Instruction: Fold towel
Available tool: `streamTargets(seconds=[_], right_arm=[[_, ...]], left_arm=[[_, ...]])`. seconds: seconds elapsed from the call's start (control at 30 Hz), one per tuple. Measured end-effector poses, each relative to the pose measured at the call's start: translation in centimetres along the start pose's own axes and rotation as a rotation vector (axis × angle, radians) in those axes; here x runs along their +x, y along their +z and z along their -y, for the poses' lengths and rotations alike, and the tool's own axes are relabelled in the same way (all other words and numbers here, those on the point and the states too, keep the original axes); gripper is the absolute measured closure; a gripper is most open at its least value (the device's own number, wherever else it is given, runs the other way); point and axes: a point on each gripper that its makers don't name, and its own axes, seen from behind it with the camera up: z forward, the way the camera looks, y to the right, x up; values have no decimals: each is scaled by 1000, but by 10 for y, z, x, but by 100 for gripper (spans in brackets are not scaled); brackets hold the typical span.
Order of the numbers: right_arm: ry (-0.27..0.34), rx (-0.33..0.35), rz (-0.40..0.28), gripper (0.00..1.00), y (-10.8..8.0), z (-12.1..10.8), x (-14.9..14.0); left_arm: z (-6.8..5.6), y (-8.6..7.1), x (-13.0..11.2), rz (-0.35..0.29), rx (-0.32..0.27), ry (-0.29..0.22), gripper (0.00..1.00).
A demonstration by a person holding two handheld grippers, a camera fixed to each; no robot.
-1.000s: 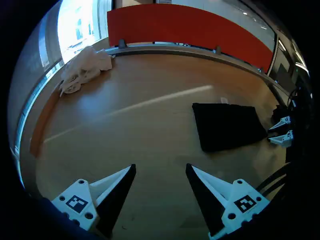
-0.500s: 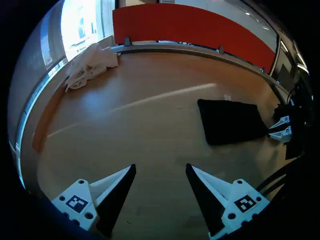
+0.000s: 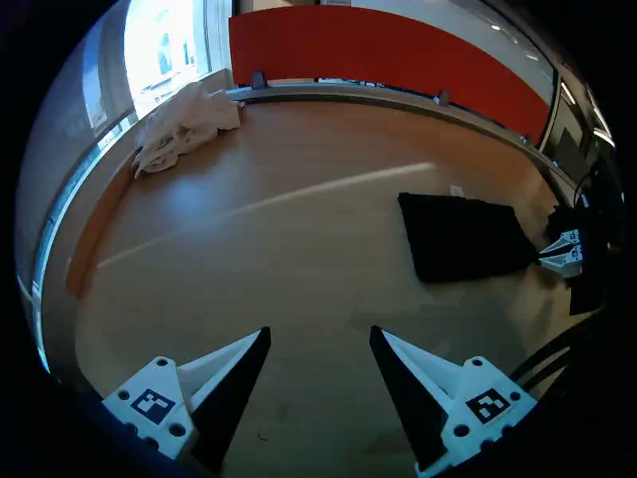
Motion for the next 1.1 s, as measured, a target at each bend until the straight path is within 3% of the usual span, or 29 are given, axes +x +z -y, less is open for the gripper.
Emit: streamTargets(seconds=[0.27, 0.8, 1.1], right_arm=[[-38, -17, -40, 98, -12, 1, 29], [-175, -17, -165, 98, -33, 12, 143], [-235, 7, -158, 98, -29, 22, 167]], left_arm=[[2, -3, 2, -11, -3, -11, 8], [13, -14, 7, -38, -9, -53, 8], [18, -20, 11, -51, -16, -64, 8]])
